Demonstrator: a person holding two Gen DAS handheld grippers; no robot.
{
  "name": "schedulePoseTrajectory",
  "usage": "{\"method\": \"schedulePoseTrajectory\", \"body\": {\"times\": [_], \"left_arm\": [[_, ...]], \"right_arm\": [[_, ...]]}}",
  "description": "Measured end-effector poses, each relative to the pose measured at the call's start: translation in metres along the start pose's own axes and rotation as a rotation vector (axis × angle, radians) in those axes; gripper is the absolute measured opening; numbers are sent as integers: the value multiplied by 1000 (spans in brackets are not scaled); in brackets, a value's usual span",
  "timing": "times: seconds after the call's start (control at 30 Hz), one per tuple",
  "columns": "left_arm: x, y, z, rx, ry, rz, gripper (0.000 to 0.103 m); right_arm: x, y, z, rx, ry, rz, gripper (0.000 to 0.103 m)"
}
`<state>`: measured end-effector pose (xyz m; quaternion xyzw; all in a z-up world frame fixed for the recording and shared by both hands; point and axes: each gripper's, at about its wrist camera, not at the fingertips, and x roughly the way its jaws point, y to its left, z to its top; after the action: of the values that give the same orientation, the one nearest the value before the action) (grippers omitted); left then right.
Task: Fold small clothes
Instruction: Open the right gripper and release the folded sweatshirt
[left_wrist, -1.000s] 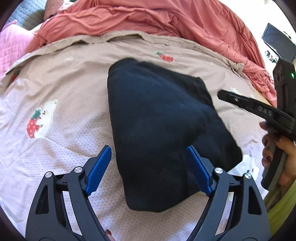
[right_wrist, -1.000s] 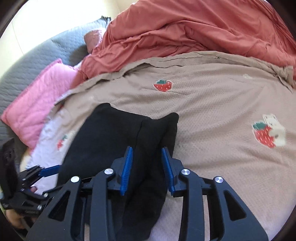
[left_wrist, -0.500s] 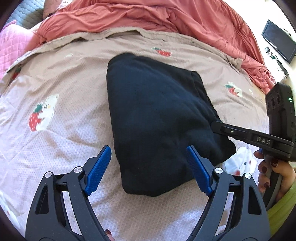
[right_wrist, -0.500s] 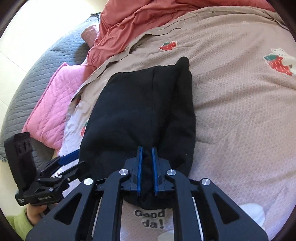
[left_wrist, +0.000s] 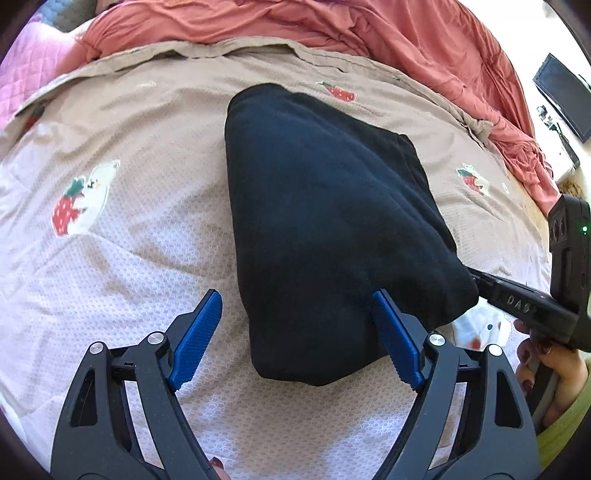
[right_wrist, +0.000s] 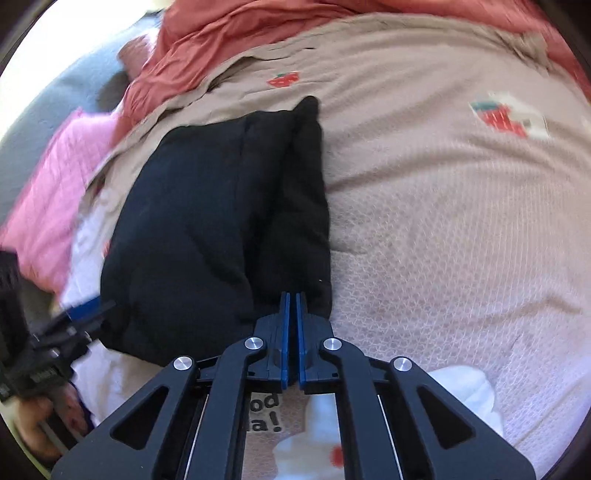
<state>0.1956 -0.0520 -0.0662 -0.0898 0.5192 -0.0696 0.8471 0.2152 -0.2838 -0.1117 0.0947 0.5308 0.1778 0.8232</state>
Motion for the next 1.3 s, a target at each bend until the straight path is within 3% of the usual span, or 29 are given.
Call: {"method": "schedulePoseTrajectory", "body": {"times": [0.1, 0.17, 0.27, 0.33, 0.53, 0.67, 0.97, 1.07, 1.3], "left_arm": [[-3, 1, 2, 0, -11, 12, 76], [-7, 0, 3, -5, -22, 7, 76], [-16, -1, 7, 7, -57, 15, 76], [-19, -1, 10, 6, -67, 17, 75], [-18, 4, 12, 10, -69, 45, 76], [-7, 8, 10, 2, -47, 54, 76], [8, 19, 0, -33, -23, 45, 85], [7, 18, -2, -30, -18, 54, 85], [-8, 13, -8, -8, -26, 65, 84]], "right_arm": [[-2, -2, -1, 38, 3, 10, 5], [-19, 2, 2, 30, -46, 13, 7], [-45, 14, 10, -45, -142, 29, 21], [-51, 22, 13, -66, -158, 70, 21], [-28, 36, 10, -113, -79, 111, 22], [-5, 35, 4, -164, -5, 6, 20], [7, 30, -3, -172, 12, -6, 23], [9, 30, 0, -174, 20, -33, 35], [0, 31, 8, -140, 20, 5, 39]]}}
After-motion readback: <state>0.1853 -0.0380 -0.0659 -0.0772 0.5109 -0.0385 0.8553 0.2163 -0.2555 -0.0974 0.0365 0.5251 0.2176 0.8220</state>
